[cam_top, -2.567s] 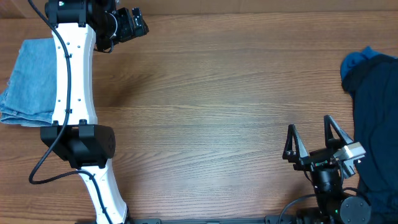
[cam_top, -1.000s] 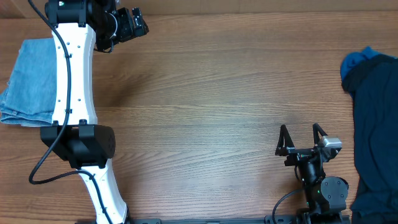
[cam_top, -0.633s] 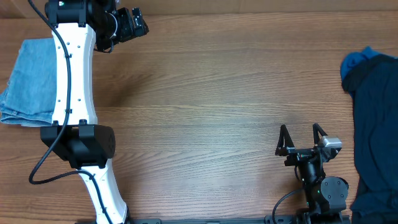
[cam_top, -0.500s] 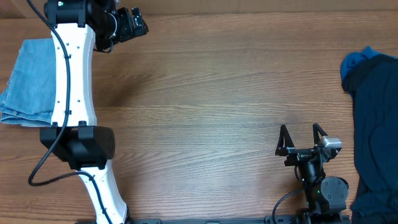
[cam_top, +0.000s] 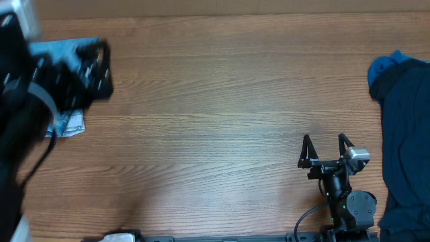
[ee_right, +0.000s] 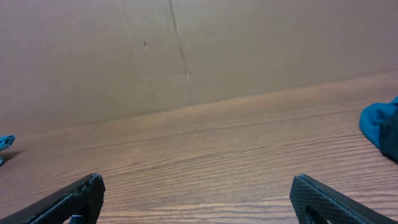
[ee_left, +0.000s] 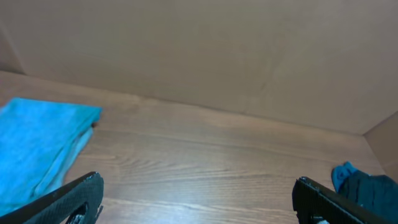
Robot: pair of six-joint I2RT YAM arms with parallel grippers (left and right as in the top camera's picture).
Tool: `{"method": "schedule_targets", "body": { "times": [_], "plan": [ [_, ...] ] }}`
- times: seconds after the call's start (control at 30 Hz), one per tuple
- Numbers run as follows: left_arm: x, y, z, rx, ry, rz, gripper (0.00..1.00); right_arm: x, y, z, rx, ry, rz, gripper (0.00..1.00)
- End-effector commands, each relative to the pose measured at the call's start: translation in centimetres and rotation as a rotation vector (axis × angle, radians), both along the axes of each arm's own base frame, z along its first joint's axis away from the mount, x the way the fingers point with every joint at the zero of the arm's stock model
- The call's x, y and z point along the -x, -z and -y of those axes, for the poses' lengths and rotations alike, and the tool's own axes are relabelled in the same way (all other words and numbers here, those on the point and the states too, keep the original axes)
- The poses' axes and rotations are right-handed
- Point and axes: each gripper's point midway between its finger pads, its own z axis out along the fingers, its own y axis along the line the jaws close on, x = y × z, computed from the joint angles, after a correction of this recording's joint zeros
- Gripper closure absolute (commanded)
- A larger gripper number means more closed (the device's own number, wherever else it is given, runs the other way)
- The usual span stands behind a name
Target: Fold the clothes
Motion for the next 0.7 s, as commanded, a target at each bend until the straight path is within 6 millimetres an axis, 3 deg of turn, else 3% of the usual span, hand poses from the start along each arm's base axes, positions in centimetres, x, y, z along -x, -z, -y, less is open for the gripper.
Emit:
{"method": "schedule_targets", "body": {
  "times": [0.0,0.17,0.3,0.43,0.67],
  "plan": [
    [5.5,-1.5,-0.3,-0.029,-0.020,0.074,0.00,0.0,0.2,0.0,0.006,0.000,0.004,0.00],
    [11.6,-0.9,-0.3,-0.030,-0.024,0.113,0.00,0.0,0.2,0.0,0.006,0.000,0.004,0.00],
    [13.8,3.1,-0.7,-0.036,-0.046,0.048,0.00,0.0,0.2,0.0,0.006,0.000,0.004,0.00],
    [11.7,7.2,-0.7,-0.033,-0.041,0.025,0.00,0.0,0.2,0.0,0.006,0.000,0.004,0.00],
    [3.4,16.6,-0.2,0.007,-0.025,0.183,0.00,0.0,0.2,0.0,0.006,0.000,0.004,0.00]
  ]
}}
